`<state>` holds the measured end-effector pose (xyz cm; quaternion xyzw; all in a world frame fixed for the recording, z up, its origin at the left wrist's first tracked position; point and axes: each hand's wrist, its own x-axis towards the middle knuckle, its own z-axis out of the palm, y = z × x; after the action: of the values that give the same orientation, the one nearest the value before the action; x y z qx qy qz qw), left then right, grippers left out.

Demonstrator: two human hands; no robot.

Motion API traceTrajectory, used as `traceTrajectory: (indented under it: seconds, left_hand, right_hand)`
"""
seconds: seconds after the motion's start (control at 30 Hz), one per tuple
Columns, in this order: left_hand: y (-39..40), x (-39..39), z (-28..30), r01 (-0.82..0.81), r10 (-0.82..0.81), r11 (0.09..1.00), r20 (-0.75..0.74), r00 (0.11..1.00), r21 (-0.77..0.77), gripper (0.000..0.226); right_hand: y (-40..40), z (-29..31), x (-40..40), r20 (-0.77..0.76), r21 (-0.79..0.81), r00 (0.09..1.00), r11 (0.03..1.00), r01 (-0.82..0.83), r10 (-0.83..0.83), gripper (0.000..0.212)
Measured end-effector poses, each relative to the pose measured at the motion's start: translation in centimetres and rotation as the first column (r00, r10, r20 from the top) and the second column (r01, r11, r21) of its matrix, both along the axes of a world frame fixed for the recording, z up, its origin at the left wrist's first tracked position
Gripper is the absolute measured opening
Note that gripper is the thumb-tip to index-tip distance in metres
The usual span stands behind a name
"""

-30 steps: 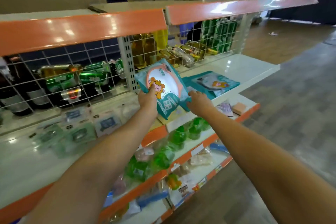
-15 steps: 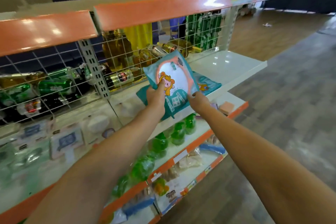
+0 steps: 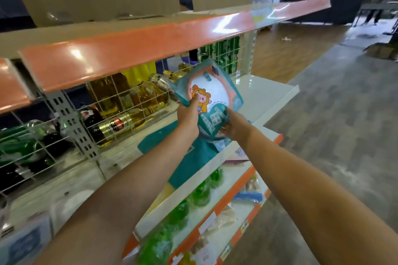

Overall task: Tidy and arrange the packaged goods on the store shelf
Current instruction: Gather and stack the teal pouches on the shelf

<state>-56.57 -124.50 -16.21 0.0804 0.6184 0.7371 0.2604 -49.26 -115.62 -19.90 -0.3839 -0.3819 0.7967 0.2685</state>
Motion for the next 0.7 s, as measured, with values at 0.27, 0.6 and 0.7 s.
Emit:
traceTrajectory:
  seconds: [0.27, 0.6, 0.7]
  left_hand:
    - [2.3, -1.9, -1.3, 0.033, -0.033, 0.999, -0.018, 0.999, 0.005, 0.035]
    - [0.9, -4.5, -2.1, -0.107, 0.055, 0.964, -0.211, 0.976, -0.244, 0.044]
    - [-0.6, -4.9, -2.7, -0.194, 0.082, 0.924, -0.326, 0.942, -0.328, 0.043]
  right_hand:
    - [4.9, -0.6, -2.7, -0.115, -0.086, 0.987, 0.991, 0.099, -0.109, 0.016]
    - [9.8, -0.1, -5.3, 0.065, 0.056, 0.990, 0.990, -0.129, 0.125, 0.023]
    - [9.6, -0.2, -5.6, 0.104, 0.078, 0.974, 0.974, -0.211, 0.202, 0.022]
